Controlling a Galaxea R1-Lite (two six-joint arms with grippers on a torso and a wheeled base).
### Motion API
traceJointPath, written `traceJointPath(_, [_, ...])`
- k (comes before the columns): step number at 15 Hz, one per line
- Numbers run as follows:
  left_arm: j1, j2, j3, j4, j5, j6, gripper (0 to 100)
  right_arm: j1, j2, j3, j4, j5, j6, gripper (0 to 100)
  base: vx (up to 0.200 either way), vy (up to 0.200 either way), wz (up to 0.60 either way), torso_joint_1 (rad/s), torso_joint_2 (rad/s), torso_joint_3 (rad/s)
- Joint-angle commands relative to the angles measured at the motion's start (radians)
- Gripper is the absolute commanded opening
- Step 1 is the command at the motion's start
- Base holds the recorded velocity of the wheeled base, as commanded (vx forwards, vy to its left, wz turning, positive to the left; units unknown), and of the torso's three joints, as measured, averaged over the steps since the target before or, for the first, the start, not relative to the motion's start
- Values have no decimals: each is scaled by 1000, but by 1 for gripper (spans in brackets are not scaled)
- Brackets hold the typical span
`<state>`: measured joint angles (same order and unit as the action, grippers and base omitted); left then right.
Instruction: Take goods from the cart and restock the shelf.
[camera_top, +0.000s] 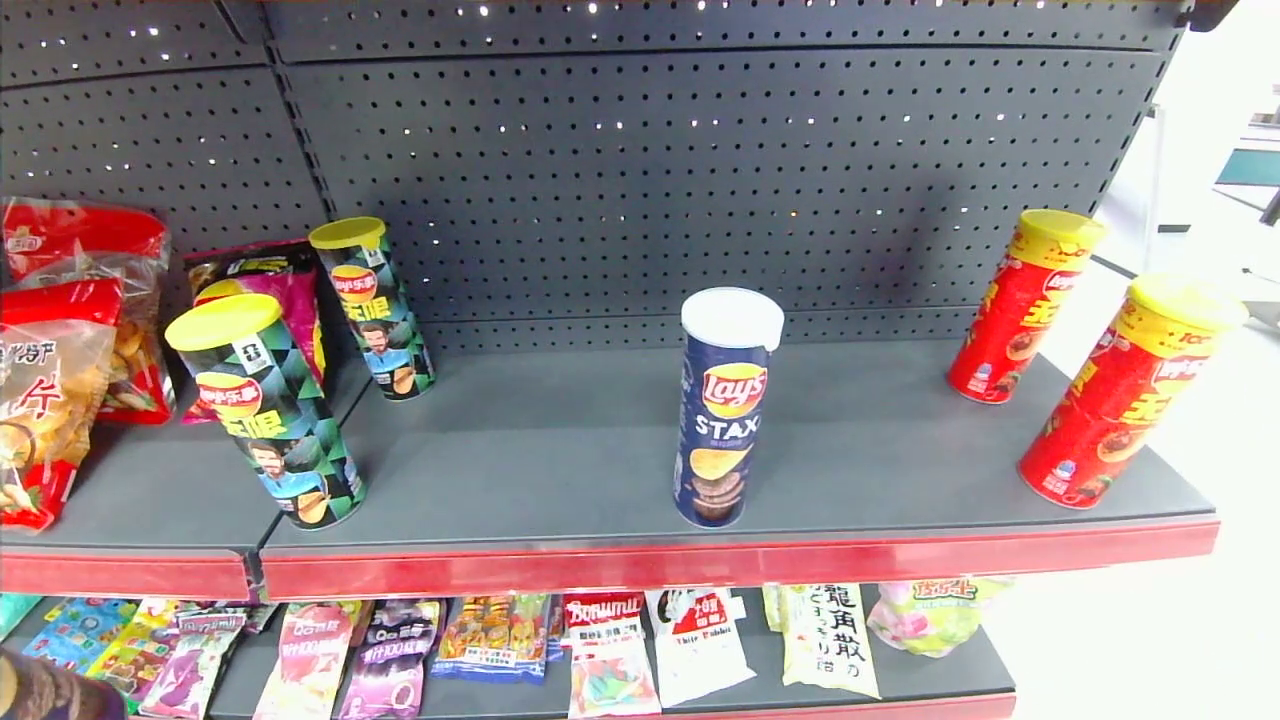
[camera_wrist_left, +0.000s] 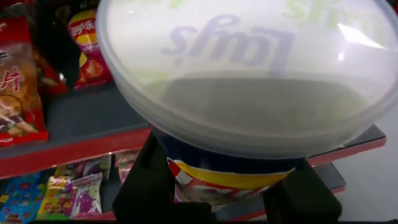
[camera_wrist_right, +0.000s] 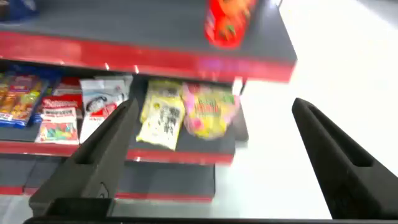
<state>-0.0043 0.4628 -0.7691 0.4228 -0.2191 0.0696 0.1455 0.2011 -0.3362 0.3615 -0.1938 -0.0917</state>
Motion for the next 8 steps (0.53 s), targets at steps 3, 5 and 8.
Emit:
traceJointPath(3, [0,183,-15,-147,-72,-40,0,-34,-101,167,-44,-79,89,100,0,0,0,0,0,0])
traceJointPath(5, [0,215,-19,-164,-111,-42,0,-34,-101,230,-180,2,116,100,0,0,0,0,0,0])
traceJointPath(8, [0,217,-24,-164,-121,-42,0,-34,-101,278,-280,47,119,100,0,0,0,0,0,0])
